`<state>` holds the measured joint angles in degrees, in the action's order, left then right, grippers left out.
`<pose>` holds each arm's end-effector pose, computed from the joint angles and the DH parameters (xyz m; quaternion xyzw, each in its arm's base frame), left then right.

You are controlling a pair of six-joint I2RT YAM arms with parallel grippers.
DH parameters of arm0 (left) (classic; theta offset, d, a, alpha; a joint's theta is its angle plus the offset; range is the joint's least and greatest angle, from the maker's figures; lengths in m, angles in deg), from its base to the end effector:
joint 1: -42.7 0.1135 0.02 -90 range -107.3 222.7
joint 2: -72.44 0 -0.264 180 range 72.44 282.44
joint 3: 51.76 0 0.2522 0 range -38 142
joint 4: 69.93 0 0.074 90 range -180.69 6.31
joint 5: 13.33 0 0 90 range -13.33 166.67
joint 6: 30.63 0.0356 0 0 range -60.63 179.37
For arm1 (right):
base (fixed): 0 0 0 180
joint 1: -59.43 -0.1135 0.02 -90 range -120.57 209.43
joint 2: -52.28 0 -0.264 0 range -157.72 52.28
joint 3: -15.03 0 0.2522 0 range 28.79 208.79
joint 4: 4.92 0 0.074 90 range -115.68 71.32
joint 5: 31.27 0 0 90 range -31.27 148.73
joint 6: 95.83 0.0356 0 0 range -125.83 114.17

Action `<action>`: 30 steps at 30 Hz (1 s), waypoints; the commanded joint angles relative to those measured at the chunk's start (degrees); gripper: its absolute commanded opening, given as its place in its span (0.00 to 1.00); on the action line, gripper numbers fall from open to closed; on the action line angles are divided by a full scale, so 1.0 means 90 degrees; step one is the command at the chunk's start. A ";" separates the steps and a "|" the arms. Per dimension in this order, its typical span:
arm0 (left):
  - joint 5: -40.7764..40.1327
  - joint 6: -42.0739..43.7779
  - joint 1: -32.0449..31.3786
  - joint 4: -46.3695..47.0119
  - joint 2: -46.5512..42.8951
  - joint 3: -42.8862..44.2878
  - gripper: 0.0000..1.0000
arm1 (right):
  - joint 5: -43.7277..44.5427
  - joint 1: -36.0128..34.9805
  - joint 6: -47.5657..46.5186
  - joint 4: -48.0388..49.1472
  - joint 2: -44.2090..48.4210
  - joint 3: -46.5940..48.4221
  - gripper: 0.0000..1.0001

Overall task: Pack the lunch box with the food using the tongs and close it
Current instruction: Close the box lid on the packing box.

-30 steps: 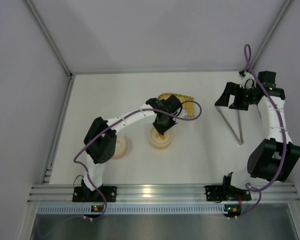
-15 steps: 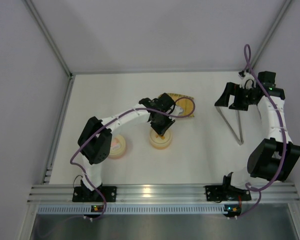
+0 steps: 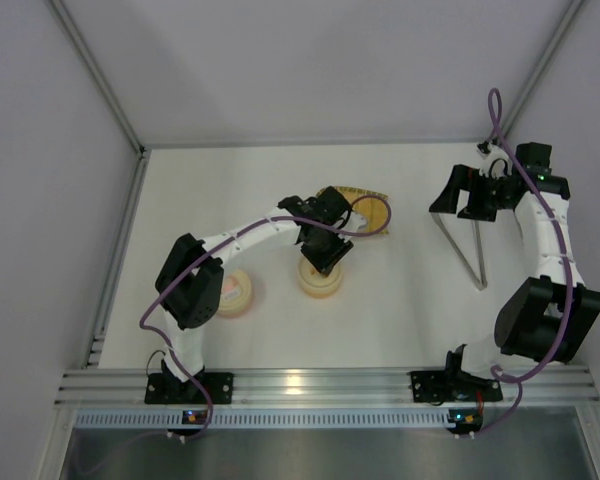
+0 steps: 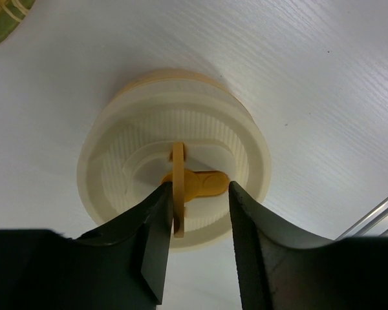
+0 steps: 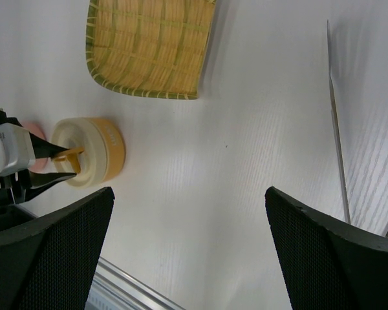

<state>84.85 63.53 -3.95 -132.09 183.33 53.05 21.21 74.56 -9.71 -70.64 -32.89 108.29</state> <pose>0.2746 -0.2983 0.2320 0.4324 0.8790 -0.1335 0.1501 0.2974 -0.0579 0.3257 -0.0001 0.9138 0.2610 0.3113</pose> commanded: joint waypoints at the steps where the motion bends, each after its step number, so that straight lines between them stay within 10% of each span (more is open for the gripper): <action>1: -0.0362 0.0133 0.0057 -0.0432 -0.0085 0.0205 0.47 | -0.0206 0.0125 -0.0028 0.0002 0.0039 0.0189 0.99; 8: -0.0050 0.0280 0.0057 -0.0686 -0.0299 0.0645 0.79 | -0.0275 0.0125 0.0021 -0.0017 0.0020 0.0297 0.99; 16: 0.0048 0.0309 0.0076 -0.0754 -0.0553 0.0948 0.84 | -0.0275 0.0125 0.0040 -0.0046 -0.0020 0.0385 1.00; 30: 0.0965 -0.0023 0.1111 -0.0872 -0.0905 0.0656 0.28 | -0.0480 0.0086 0.0167 0.0071 -0.0010 0.0258 0.99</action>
<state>90.16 63.93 5.20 -138.89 176.89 60.26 18.90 74.56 -8.61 -70.75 -33.04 108.84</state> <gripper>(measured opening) 0.295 0.993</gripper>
